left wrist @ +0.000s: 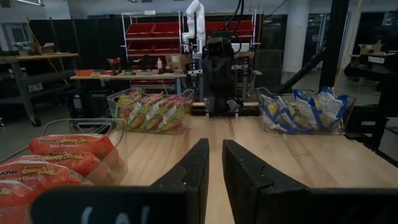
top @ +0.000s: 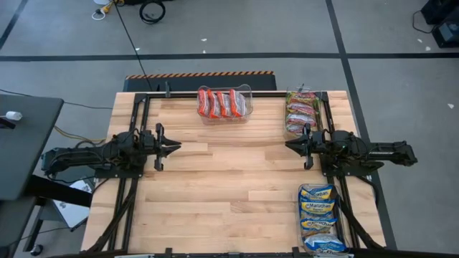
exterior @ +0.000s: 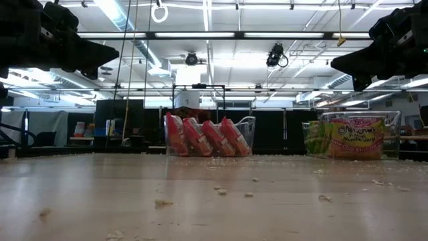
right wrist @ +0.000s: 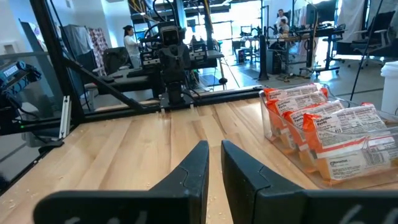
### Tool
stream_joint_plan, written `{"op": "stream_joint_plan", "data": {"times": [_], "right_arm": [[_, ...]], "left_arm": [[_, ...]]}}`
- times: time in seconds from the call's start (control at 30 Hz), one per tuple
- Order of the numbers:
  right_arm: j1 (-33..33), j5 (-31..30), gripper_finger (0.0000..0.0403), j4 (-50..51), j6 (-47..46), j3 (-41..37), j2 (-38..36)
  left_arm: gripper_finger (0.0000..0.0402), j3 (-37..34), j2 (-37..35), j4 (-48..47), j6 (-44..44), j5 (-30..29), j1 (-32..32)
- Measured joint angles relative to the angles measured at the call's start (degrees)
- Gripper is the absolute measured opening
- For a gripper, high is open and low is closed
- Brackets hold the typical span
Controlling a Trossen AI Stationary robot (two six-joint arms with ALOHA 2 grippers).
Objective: Sort Maruchan noodles
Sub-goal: Return to Home Position
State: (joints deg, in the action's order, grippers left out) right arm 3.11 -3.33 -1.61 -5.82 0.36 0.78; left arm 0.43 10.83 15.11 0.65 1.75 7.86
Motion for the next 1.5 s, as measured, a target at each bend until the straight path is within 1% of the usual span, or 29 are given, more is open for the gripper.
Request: {"op": "stream_joint_plan", "data": {"times": [1.5], "right_arm": [[0.0,0.0,0.005,0.0,0.0,0.0,0.0]], "left_arm": [[0.0053,-0.1,0.0,0.0,0.0,0.0,0.0]]}}
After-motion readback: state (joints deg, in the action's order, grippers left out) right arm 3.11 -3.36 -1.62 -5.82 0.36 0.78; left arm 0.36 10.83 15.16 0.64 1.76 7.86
